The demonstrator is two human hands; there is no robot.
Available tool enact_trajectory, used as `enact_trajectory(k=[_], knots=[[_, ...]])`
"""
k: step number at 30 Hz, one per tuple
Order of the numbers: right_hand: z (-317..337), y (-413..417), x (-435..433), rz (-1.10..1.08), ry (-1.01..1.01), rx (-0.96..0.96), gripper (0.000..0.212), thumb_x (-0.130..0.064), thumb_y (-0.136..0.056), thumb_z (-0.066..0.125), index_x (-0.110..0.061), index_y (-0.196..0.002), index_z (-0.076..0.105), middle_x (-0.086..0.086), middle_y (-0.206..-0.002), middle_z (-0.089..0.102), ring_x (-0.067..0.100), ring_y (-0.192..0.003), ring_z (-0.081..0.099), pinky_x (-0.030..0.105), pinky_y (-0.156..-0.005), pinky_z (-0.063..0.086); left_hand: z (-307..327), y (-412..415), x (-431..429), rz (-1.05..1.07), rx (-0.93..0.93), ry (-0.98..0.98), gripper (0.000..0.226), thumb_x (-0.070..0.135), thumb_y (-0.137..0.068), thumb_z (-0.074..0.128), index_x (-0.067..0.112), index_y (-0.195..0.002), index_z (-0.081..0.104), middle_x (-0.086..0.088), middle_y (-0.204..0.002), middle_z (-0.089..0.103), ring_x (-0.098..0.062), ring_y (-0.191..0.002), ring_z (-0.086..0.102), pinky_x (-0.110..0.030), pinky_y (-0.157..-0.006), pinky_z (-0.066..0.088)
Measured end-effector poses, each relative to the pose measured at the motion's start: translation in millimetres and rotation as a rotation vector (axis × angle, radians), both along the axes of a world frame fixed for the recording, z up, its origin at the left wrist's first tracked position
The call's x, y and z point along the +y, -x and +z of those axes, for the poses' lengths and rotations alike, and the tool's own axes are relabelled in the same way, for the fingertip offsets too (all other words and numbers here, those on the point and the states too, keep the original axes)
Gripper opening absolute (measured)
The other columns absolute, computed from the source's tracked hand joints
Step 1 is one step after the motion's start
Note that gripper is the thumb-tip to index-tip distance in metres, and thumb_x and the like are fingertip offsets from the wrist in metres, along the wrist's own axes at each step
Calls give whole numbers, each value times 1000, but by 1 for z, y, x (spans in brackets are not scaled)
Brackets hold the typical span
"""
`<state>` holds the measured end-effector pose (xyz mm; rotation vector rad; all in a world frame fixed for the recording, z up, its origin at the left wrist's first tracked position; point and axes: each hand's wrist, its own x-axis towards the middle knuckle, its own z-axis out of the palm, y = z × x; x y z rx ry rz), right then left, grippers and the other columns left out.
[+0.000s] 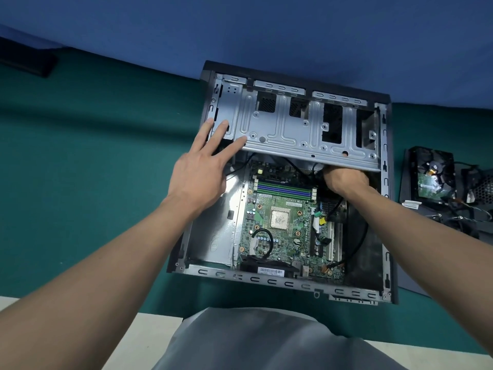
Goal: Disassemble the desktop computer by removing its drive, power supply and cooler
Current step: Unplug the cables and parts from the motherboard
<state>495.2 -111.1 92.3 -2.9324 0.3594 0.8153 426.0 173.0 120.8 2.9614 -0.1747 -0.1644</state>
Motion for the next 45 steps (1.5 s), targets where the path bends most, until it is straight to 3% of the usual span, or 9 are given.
enact_trajectory(k=[4, 7, 12, 16, 25, 28, 32, 37, 45], knots=[[2, 1, 3, -7, -10, 6, 37, -37, -100, 31, -15, -119, 54, 13, -121, 60, 39, -108, 56, 46, -91, 43, 0, 0, 0, 0, 1, -4, 83, 13, -86, 63, 43, -151, 21, 4, -163, 9, -20, -150, -3, -36, -70, 54], [3, 2, 1, -20, 38, -26, 31, -37, -101, 31, -15, -93, 52, 11, -101, 62, 33, -85, 54, 40, -78, 40, 0, 0, 0, -2, -2, 5, 82, 14, -85, 63, 43, -151, 22, 3, -163, 10, -20, -150, -2, -37, -72, 54], [3, 0, 5, -18, 16, 12, 27, -32, -101, 33, -15, -101, 53, 6, -95, 57, 32, -89, 54, 40, -79, 39, 0, 1, 0, -3, -2, -2, 82, 14, -86, 62, 42, -151, 21, 3, -164, 9, -20, -150, -3, -35, -72, 53], [3, 2, 2, -29, 31, -40, 31, -34, -101, 32, -14, -84, 50, 8, -83, 58, 26, -69, 48, 38, -73, 39, 1, 0, 0, 1, -1, -5, 81, 13, -86, 61, 43, -151, 20, 3, -164, 8, -20, -150, -4, -36, -73, 53], [0, 2, -2, -3, 61, -52, 26, -34, -100, 34, -15, -94, 51, 6, -88, 56, 31, -81, 55, 37, -73, 37, 1, 0, 0, -1, 5, -10, 81, 14, -88, 60, 43, -151, 19, 4, -164, 7, -20, -150, -5, -36, -72, 54], [-2, 3, -2, -13, 23, -53, 23, -27, -99, 37, -13, -97, 55, 6, -86, 58, 25, -69, 49, 36, -71, 38, 0, 0, -1, 1, 12, -8, 80, 14, -89, 60, 43, -151, 19, 4, -164, 6, -20, -150, -6, -36, -72, 53], [0, 2, -2, -11, 54, -58, 28, -37, -100, 34, -15, -102, 52, 10, -99, 58, 35, -94, 57, 40, -78, 40, 1, 0, 0, -3, 11, -27, 81, 15, -88, 61, 44, -151, 17, 5, -164, 4, -20, -150, -7, -34, -71, 53], [-1, 1, -2, -24, 35, -26, 35, -37, -100, 33, -14, -116, 55, 14, -117, 61, 38, -106, 57, 44, -89, 42, 2, 0, 0, -6, 12, -12, 81, 15, -88, 61, 43, -151, 19, 4, -164, 5, -20, -150, -6, -35, -73, 53], [-3, 3, -2, -28, 15, -71, 25, -32, -99, 37, -15, -107, 54, 10, -95, 55, 35, -91, 56, 39, -76, 36, 1, 0, 0, -4, 6, -2, 82, 15, -86, 63, 43, -151, 21, 4, -164, 7, -21, -150, -4, -34, -70, 53]])
